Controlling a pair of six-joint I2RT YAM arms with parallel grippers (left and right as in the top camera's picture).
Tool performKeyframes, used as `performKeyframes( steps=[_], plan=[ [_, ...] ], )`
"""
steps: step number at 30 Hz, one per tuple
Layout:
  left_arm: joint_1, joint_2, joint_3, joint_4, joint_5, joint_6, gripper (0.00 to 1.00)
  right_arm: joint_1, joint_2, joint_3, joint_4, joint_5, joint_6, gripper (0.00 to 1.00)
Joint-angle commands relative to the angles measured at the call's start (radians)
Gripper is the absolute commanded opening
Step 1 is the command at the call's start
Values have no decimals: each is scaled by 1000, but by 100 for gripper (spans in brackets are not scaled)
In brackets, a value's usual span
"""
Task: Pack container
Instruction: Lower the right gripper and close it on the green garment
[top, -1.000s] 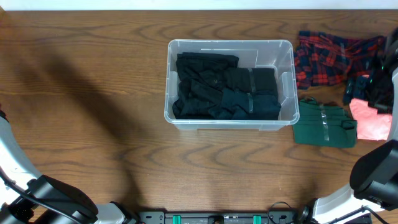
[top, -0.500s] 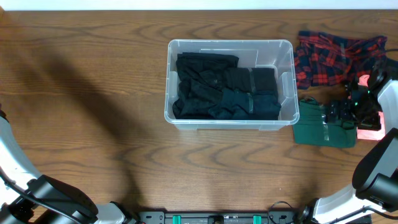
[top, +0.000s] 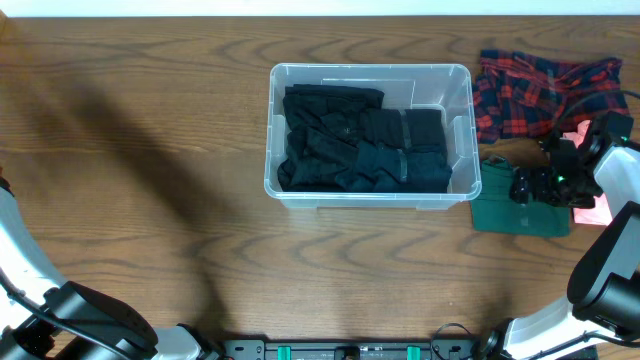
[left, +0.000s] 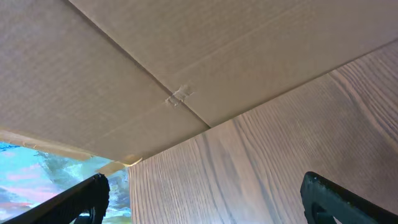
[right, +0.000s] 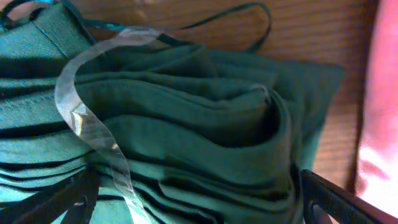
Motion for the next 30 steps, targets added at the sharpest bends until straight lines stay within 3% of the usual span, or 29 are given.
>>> performKeyframes(
  steps=[1, 20, 30],
  plan=[
    [3, -11, -12, 0, -15, -6, 98, -6, -5, -26, 19, -45, -30, 99],
    [3, -11, -12, 0, -15, -6, 98, -6, -9, -93, 74, -45, -18, 99],
    [3, -11, -12, 0, -15, -6, 98, -6, -39, 39, -15, -46, 7, 99]
  ],
)
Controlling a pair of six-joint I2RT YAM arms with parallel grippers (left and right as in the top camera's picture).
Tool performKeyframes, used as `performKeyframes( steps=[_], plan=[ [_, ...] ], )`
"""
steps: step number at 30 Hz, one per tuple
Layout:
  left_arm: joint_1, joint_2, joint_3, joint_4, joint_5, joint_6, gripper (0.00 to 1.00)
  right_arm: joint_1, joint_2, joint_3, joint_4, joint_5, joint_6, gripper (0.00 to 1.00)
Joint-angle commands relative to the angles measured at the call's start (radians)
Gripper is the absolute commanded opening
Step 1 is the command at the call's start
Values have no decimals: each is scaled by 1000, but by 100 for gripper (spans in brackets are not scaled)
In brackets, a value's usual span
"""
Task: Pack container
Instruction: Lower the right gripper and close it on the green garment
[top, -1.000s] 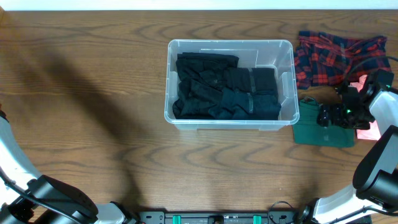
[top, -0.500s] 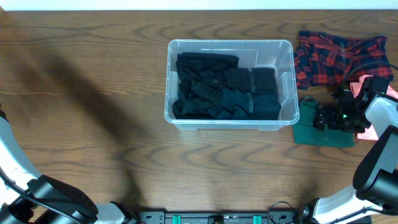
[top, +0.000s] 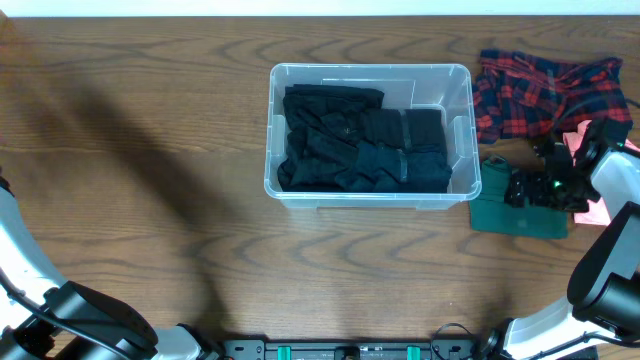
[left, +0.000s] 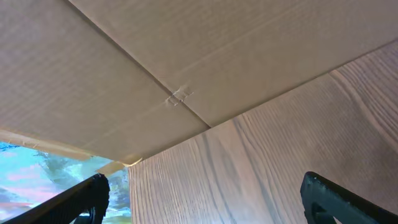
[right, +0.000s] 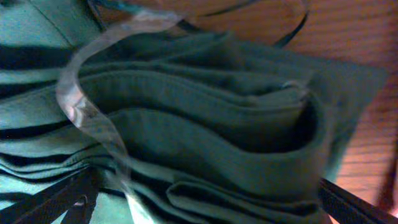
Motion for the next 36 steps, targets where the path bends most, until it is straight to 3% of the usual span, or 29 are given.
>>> performKeyframes(
  steps=[1, 36],
  plan=[
    [3, -11, -12, -1, -15, -6, 98, -4, -34, 80, -29, -16, 27, 99],
    [3, -11, -12, -1, -15, -6, 98, -37, -34, 106, -38, 64, 51, 99]
  ],
)
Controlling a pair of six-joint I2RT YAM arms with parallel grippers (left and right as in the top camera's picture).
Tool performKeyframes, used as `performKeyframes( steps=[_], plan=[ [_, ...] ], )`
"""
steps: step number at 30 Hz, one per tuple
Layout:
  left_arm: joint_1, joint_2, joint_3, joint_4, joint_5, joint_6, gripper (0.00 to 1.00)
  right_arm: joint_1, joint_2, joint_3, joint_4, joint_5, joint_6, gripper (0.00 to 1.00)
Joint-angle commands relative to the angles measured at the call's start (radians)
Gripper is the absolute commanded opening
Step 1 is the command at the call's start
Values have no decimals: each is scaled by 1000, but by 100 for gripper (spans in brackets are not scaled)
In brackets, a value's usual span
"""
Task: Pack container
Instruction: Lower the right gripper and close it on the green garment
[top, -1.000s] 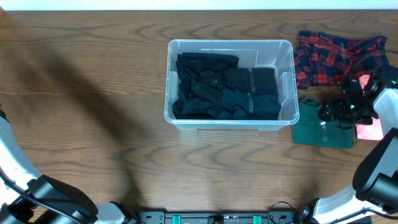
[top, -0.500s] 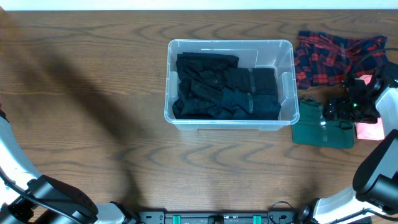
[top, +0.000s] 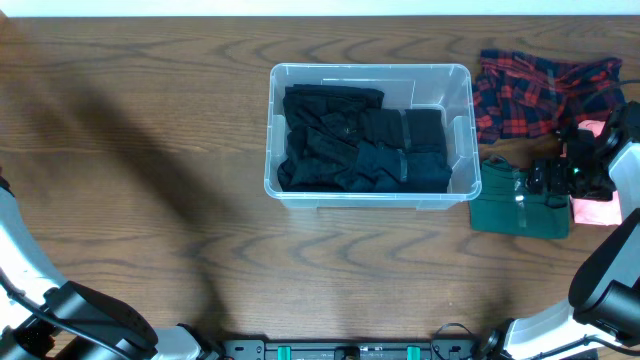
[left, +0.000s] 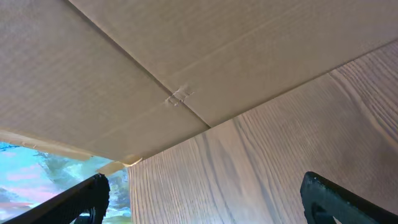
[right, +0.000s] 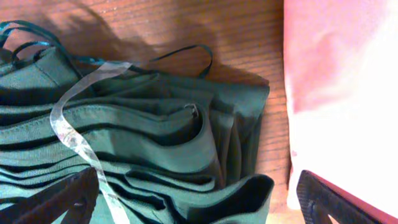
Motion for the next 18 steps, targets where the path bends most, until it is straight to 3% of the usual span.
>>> performKeyframes(
  steps=[1, 18],
  plan=[
    [3, -11, -12, 0, -15, -6, 98, -6, -19, -10, 13, 3, 24, 99],
    [3, -11, -12, 0, -15, -6, 98, -8, -19, -214, 252, 11, 84, 99]
  ],
)
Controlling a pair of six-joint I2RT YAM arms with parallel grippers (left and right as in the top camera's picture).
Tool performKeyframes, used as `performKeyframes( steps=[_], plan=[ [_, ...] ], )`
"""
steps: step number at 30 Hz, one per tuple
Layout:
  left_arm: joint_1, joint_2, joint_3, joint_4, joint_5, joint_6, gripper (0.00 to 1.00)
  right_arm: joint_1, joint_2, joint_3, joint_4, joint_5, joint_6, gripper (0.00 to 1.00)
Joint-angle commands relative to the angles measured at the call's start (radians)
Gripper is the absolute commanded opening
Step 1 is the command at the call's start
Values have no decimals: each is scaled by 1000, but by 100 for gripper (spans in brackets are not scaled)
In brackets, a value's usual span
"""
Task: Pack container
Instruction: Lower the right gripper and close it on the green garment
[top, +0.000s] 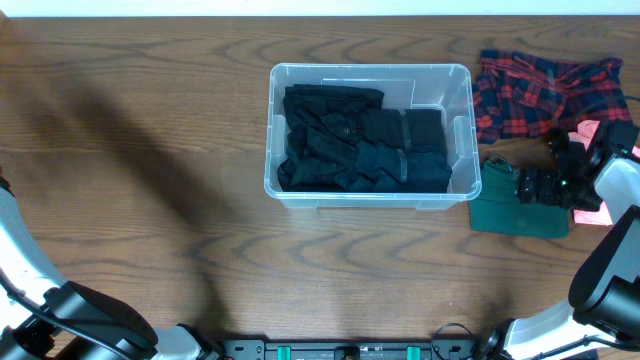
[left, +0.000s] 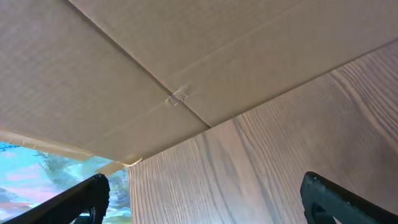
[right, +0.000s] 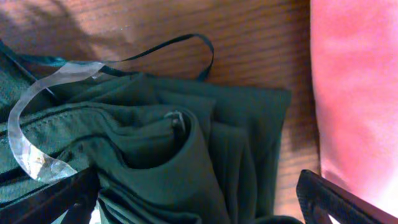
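A clear plastic container (top: 462, 80) stands mid-table, filled with dark folded clothes (top: 360, 140). To its right lies a folded green garment (top: 498, 205) with a clear plastic strip (right: 31, 149) on it. My right gripper (top: 528, 187) is open low over the garment (right: 186, 162), its fingers (right: 339, 199) spread wide on either side of the folds. A red plaid garment (top: 540, 90) lies behind it and a pink one (right: 354, 93) to its right. My left gripper (left: 199, 199) is open, off at the left beside a cardboard surface (left: 124, 62).
The pink garment (top: 590, 205) sits at the table's right edge, partly under my right arm. Bare wooden table (top: 130, 150) spreads left of the container and along the front.
My right gripper has shifted a little left over the green garment and sits closer to it. It stays open. The left arm has not moved.
My right gripper stood open over the green garment's folds, then closer in on them. After that it was drawn back to the right near the pink cloth, and now it is over the garment's right end again. The garment still lies on the table.
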Motion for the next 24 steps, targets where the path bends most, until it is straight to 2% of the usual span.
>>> performKeyframes(
  steps=[1, 13, 20, 24],
  plan=[
    [3, -11, -12, 0, -15, -6, 98, -6, -17, -53, 44, 14, 56, 99],
    [3, -11, -12, 0, -15, -6, 98, -6, -17, -190, 169, 14, 135, 99],
    [3, -11, -12, 0, -15, -6, 98, -6, -17, -198, 167, 14, 140, 96],
    [3, -11, -12, 0, -15, -6, 98, -17, -17, -198, 155, 44, 221, 98]
  ],
)
